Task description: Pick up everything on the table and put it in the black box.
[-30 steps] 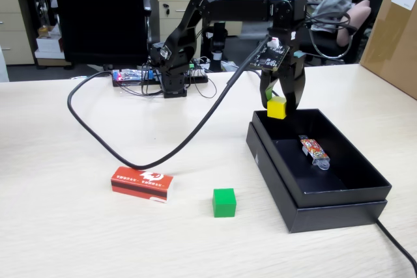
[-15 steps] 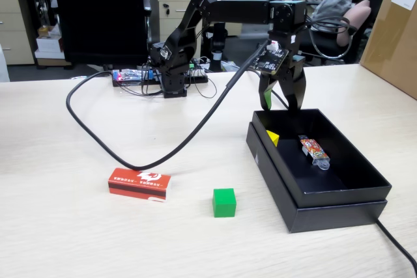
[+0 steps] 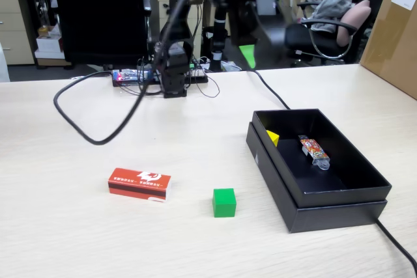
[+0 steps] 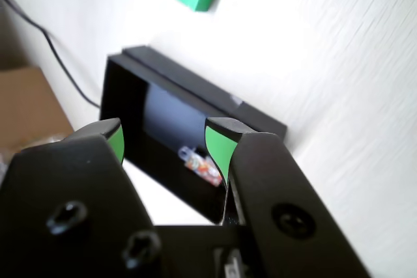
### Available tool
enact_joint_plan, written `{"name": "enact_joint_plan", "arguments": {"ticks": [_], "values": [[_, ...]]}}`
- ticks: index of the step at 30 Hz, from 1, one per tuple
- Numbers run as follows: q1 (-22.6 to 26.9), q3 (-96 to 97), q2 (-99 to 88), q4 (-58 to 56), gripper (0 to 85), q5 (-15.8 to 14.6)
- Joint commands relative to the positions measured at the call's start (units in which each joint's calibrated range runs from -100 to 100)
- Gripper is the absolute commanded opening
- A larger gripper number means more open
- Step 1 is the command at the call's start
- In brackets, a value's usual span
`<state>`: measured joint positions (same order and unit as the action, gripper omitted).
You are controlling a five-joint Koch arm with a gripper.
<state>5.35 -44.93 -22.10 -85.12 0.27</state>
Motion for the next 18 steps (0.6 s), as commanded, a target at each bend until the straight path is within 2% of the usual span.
{"name": "enact_joint_plan", "arguments": {"ticks": [1,3,4,10,18], "values": [[-5.52,-2.30,-1.48,0.32,33.5,0.00],[-7.52,-0.85,0.59,0.32,40.7,-0.15],[-8.45,-0.22,1.51,0.32,41.6,-0.20],[-12.75,5.49,8.28,3.95,41.6,-0.54],[-15.53,12.02,14.36,11.72,41.8,-4.40]]}}
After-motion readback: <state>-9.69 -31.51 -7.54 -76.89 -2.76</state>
